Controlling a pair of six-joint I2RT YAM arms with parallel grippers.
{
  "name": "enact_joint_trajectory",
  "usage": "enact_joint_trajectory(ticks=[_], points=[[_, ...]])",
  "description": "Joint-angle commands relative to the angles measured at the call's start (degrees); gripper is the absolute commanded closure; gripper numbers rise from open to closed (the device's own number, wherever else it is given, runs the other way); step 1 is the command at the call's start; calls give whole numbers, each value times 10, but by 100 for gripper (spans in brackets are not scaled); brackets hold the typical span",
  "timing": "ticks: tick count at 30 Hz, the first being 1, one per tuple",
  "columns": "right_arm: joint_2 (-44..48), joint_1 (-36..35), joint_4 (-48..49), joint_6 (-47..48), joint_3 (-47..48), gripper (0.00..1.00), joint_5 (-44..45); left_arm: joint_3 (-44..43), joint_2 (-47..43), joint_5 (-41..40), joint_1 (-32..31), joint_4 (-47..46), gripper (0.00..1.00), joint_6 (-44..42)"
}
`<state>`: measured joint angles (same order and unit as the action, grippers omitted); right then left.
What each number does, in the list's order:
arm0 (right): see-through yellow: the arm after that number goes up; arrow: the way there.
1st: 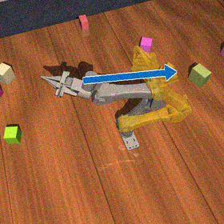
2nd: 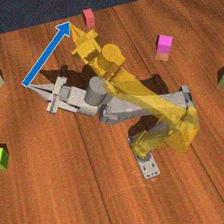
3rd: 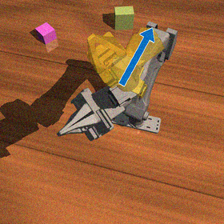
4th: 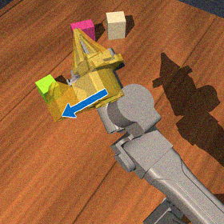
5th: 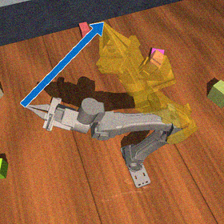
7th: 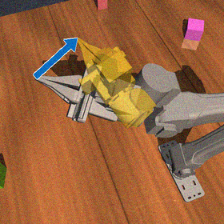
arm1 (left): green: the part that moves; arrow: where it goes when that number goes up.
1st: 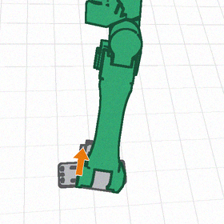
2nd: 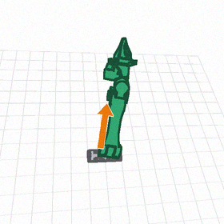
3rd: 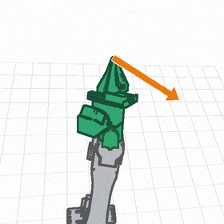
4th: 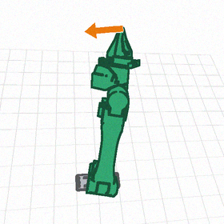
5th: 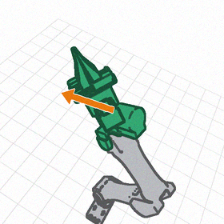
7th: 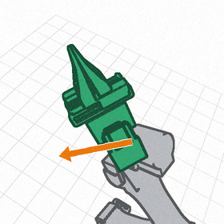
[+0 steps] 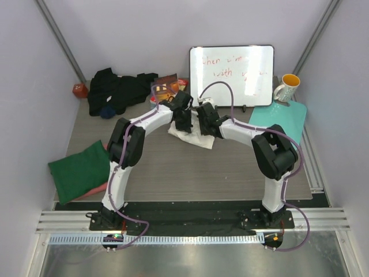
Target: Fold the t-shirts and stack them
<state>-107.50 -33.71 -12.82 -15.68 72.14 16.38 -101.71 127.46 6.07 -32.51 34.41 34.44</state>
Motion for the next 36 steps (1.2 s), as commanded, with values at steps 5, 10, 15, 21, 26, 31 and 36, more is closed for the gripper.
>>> enact_joint_trajectory(ticks=[5, 10, 15, 21, 26, 31, 36], points=[[-32, 16, 56, -2, 38, 99, 41, 122, -56, -35, 2, -32, 100, -22], [-70, 18, 51, 13, 108, 99, 44, 186, -71, -47, 1, -34, 100, -20], [-103, 22, 36, 38, 167, 99, 48, 245, -97, -55, -6, -45, 100, -4], [-130, 23, 19, 47, 201, 99, 38, 297, -138, -55, -29, -46, 100, 2], [-124, 24, 18, 35, 178, 99, 25, 341, -190, -70, -52, -47, 100, 14], [-106, 23, 23, 14, 133, 99, -6, 397, -253, -71, -75, -44, 100, 30], [-42, 23, 39, 1, 65, 99, -47, 437, -300, -68, -94, -40, 100, 45]])
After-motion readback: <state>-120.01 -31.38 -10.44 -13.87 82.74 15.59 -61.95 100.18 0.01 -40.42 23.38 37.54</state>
